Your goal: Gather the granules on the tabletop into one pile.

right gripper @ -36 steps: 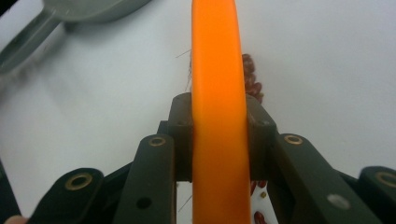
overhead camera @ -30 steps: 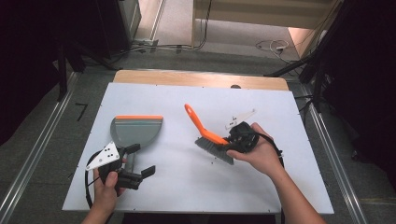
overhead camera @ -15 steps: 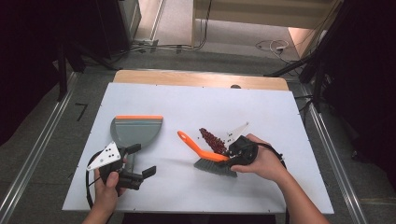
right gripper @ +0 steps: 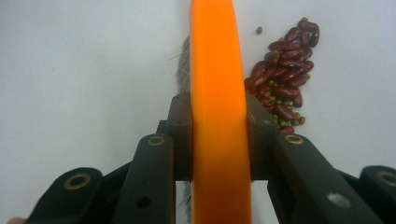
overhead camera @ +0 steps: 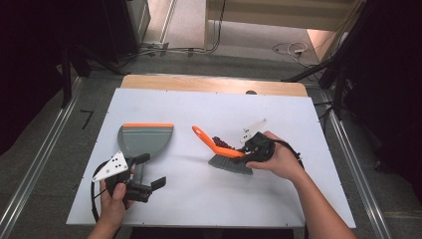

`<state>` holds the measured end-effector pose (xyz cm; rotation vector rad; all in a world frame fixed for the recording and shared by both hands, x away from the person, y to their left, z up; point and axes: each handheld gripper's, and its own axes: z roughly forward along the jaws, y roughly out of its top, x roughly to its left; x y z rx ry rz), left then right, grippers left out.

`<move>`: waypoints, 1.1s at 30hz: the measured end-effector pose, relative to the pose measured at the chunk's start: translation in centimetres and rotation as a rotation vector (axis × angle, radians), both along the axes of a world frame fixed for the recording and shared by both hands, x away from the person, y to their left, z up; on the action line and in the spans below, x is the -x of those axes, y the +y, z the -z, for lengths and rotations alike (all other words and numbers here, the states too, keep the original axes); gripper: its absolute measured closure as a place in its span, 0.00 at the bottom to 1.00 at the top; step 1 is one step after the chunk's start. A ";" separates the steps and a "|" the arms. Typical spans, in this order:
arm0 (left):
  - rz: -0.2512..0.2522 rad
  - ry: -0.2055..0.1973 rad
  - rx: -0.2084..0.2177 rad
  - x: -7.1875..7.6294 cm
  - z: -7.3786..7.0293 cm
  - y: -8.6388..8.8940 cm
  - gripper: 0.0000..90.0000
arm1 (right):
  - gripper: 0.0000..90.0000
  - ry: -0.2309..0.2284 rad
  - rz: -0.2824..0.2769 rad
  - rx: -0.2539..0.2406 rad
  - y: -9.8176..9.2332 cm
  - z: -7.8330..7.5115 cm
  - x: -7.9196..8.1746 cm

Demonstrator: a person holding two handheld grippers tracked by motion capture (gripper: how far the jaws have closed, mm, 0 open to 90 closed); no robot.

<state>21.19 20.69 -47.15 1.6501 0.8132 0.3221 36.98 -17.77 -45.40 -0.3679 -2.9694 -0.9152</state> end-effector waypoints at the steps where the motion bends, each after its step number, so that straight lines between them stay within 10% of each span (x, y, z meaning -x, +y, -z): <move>1: 0.000 0.001 -0.002 0.0 0.0 0.0 0.00 | 0.76 0.000 0.008 0.010 0.1 -0.1 -0.1; 33: 0.003 0.001 -0.007 0.0 0.0 0.0 0.00 | 0.76 -0.054 0.006 0.025 1.5 -0.6 -3.8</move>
